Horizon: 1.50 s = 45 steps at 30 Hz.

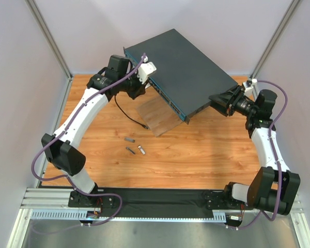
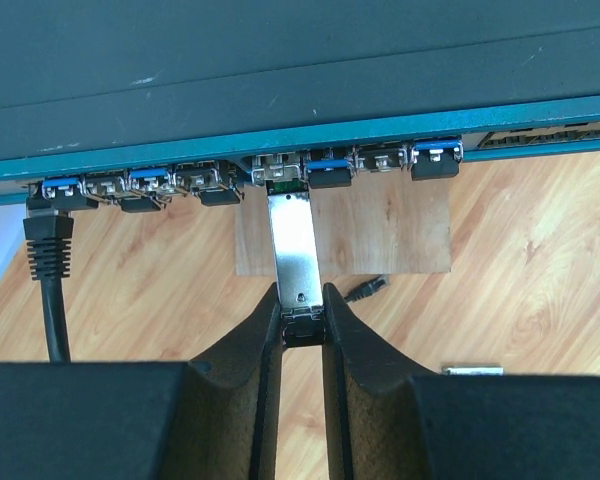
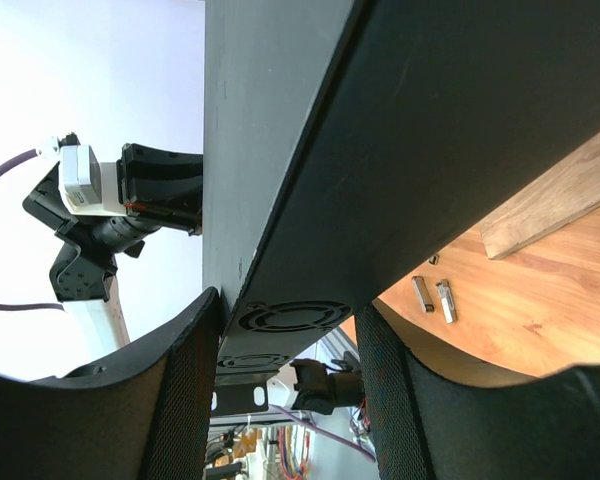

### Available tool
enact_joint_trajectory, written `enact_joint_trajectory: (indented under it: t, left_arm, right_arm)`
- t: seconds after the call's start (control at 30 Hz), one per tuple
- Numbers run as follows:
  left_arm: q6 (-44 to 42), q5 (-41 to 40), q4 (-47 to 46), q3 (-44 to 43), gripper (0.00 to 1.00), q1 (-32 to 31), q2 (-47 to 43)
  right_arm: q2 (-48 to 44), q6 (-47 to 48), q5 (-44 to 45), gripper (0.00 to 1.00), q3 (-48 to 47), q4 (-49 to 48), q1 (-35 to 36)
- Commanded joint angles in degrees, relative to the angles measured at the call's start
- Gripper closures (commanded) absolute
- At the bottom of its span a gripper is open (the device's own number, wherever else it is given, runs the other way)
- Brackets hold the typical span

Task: Insert the plug into the switch port

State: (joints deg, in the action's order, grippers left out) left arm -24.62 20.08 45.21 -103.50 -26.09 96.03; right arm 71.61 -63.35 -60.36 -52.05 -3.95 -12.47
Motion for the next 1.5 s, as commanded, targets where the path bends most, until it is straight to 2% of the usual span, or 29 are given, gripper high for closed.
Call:
enact_joint_trajectory:
  t: [0.0, 0.2, 0.47, 0.67, 1.2, 1.47]
  left_arm:
    - [-1.83, 7.79, -1.70, -2.93, 1.00, -1.34, 0.91]
    - [0.89, 6.91, -3.11, -4.07, 1.00, -0.63, 2.14]
    - [7.03, 10.68, -2.32, -4.16, 1.00, -0.19, 2.58]
    - [8.27, 11.48, -2.06, -2.23, 1.00, -0.11, 0.92]
    - [0.45, 9.54, -0.21, 0.41, 1.00, 0.16, -2.07]
    - [-2.10, 9.37, 1.90, -2.49, 1.00, 0.16, -0.93]
  right_arm:
    - [2.21, 5.08, 6.57, 1.00, -1.03, 0.87, -0.27]
    - [2.13, 5.70, 6.39, 1.00, -1.38, 1.66, -0.27]
    - [2.04, 6.84, 6.74, 1.00, -1.82, 2.62, -0.27]
    - [2.21, 9.56, 7.10, 1.00, -3.14, 5.70, -0.27]
    - [3.71, 12.64, 7.98, 1.00, -6.66, 9.39, -0.27]
    - [3.97, 12.90, 8.06, 1.00, -6.92, 9.66, -0.27]
